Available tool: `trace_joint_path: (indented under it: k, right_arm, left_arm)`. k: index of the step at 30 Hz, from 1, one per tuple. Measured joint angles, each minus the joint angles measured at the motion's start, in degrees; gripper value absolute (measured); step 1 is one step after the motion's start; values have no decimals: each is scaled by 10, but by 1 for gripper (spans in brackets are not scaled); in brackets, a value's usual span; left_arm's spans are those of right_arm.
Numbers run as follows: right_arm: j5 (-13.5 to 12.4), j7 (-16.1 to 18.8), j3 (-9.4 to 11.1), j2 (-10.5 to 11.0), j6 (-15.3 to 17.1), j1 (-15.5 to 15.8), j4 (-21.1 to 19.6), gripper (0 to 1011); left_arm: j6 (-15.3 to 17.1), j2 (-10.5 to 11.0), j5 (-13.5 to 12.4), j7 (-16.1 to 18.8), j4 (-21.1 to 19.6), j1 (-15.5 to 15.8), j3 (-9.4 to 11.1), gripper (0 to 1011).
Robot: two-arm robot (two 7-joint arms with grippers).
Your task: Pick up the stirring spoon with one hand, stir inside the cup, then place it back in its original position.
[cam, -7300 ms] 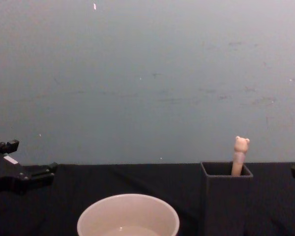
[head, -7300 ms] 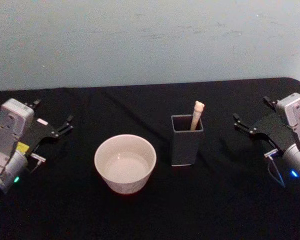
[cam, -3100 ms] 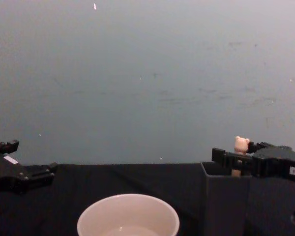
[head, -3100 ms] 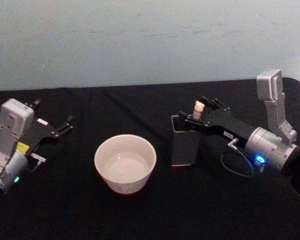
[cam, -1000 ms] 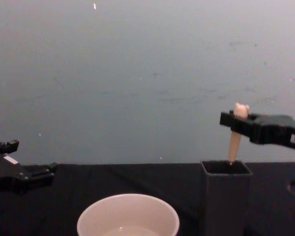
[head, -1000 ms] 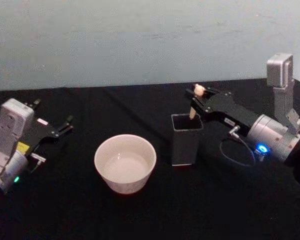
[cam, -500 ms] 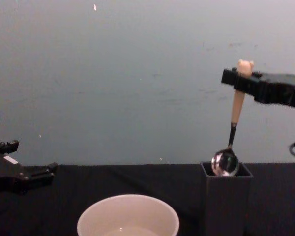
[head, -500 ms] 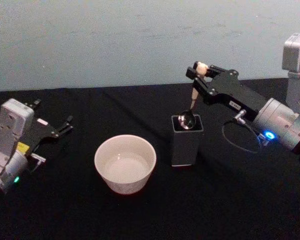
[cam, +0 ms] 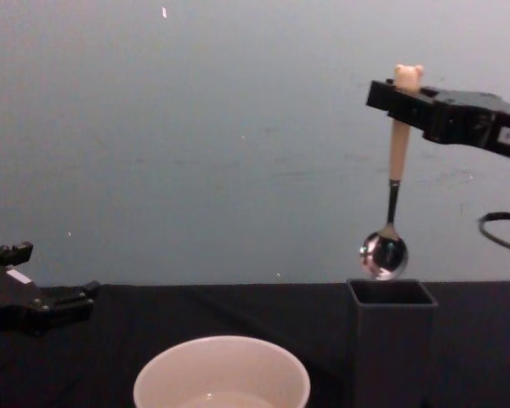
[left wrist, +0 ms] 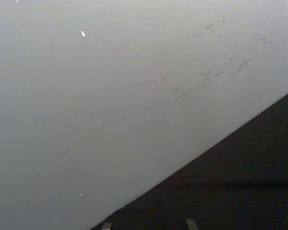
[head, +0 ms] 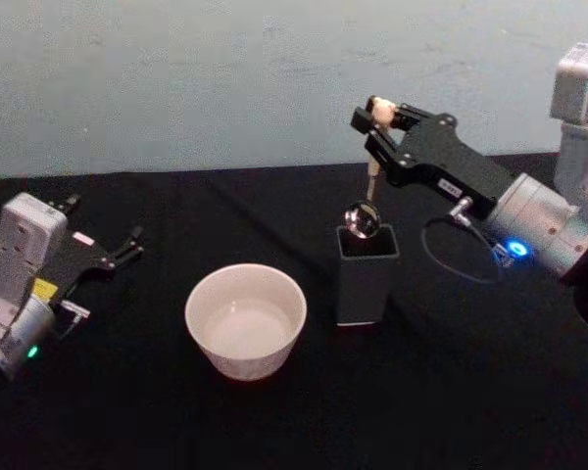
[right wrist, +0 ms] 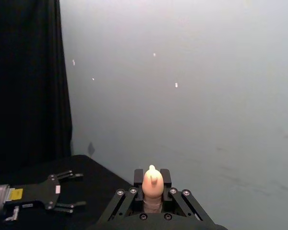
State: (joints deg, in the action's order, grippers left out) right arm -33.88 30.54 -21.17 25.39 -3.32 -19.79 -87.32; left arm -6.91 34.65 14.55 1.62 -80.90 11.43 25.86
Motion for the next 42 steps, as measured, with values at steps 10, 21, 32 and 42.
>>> trace_joint_path:
  k: [10, 21, 32, 42]
  right_arm:
    - [6, 17, -30, -18, 2, -28, 20, 209]
    - [9, 45, -70, -37, 0, -53, 49, 209]
    - [20, 79, -110, -52, -11, -68, 85, 209]
    - [28, 103, -134, -61, -27, -74, 121, 209]
  left_arm:
    - [0, 0, 0, 0, 0, 0, 0, 1001]
    - [0, 0, 0, 0, 0, 0, 0, 1001]
    - [0, 0, 0, 0, 0, 0, 0, 1001]
    - [0, 0, 0, 0, 0, 0, 0, 1001]
